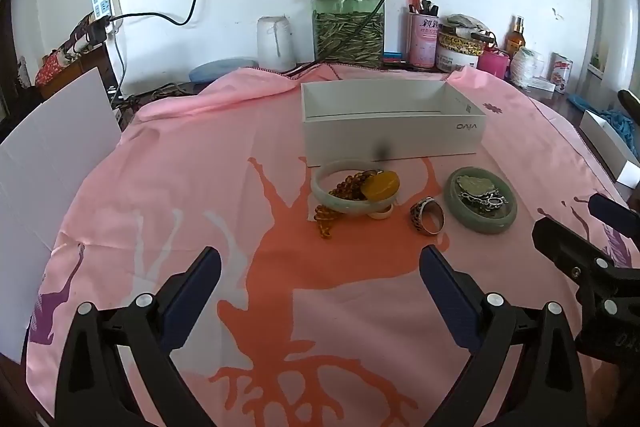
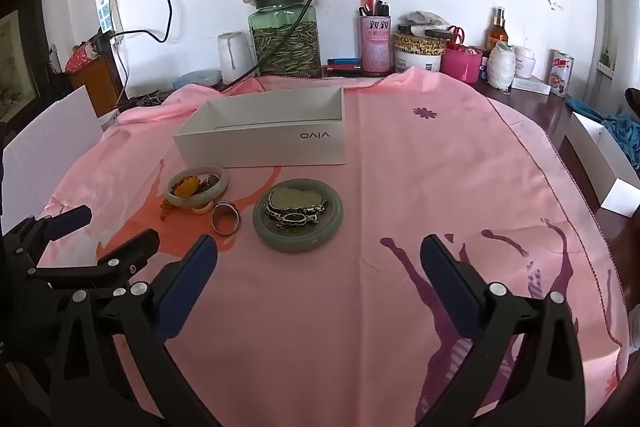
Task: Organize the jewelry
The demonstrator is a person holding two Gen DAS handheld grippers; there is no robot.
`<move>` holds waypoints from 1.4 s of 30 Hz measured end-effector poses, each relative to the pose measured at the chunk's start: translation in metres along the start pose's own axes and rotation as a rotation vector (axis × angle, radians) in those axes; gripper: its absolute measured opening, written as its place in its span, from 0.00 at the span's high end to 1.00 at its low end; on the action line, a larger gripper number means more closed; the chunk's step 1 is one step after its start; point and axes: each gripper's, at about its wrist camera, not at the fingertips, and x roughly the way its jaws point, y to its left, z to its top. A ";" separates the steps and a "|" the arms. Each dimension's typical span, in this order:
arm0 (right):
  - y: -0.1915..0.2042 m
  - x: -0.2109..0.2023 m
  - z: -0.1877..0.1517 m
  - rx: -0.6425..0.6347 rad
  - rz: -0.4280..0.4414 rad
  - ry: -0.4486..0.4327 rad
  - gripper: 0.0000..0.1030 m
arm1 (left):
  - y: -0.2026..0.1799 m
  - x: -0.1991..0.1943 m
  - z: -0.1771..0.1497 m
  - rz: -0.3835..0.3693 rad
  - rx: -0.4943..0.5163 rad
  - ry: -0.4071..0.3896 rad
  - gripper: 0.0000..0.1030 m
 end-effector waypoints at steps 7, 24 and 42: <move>-0.001 -0.002 0.000 -0.002 -0.002 -0.006 0.06 | 0.002 0.001 -0.002 0.007 -0.001 -0.005 0.05; -0.002 -0.002 0.001 -0.005 -0.003 -0.011 0.06 | 0.000 0.000 -0.002 0.011 -0.003 -0.010 0.05; -0.003 -0.002 0.001 -0.005 -0.002 -0.014 0.06 | 0.000 0.001 -0.002 0.010 -0.002 -0.010 0.05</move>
